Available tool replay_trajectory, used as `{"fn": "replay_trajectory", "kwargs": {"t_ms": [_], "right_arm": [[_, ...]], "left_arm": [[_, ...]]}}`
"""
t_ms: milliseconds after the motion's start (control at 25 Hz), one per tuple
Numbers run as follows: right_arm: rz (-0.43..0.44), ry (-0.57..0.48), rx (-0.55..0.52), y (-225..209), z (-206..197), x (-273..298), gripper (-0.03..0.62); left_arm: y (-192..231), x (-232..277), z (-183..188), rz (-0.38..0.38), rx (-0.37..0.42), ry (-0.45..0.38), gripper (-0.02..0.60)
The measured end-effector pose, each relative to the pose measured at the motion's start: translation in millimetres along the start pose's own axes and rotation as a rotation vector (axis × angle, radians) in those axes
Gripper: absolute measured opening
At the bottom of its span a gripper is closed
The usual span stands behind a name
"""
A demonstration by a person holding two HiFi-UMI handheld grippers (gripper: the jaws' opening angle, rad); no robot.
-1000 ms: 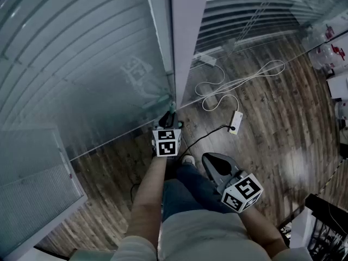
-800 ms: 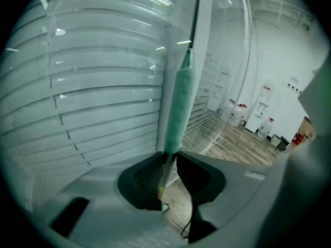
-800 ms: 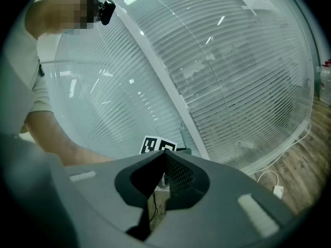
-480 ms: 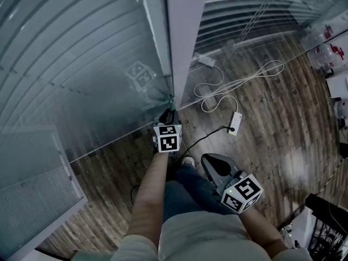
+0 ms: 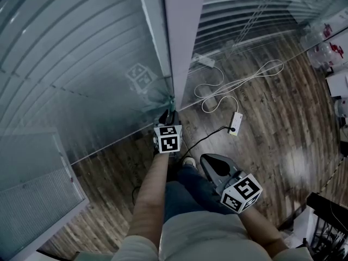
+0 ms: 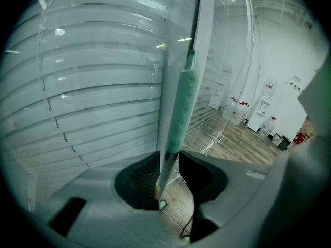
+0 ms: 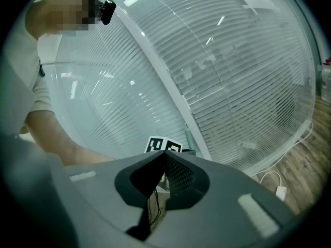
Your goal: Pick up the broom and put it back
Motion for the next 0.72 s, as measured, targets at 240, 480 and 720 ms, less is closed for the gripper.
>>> {"fn": "replay_trajectory", "kwargs": {"t_ms": [240,480,720], "right_arm": [[0.002,-0.001,0.005,2,0,-1,0.006],[0.001,-0.023,-0.004,5,5,-3,0.006],[0.002,-0.054,-0.017,11,13,-10,0.006]], "left_arm": [[2,-8,-2,0.004,-0.003,0.027,0.13],[-2,-20,2,0.003,-0.004,-0.001,0.132],[-3,-35,2,0.012,0.0,0.016,0.123]]}}
Point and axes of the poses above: the fingertips, and each gripper's own axes: x forward along the fingers, y to its left, z out of its top, the point moved 10 cm from there along -x, backward along the fingers, and after that the axes turned 13 degrees about x, right-handed, at the moved point
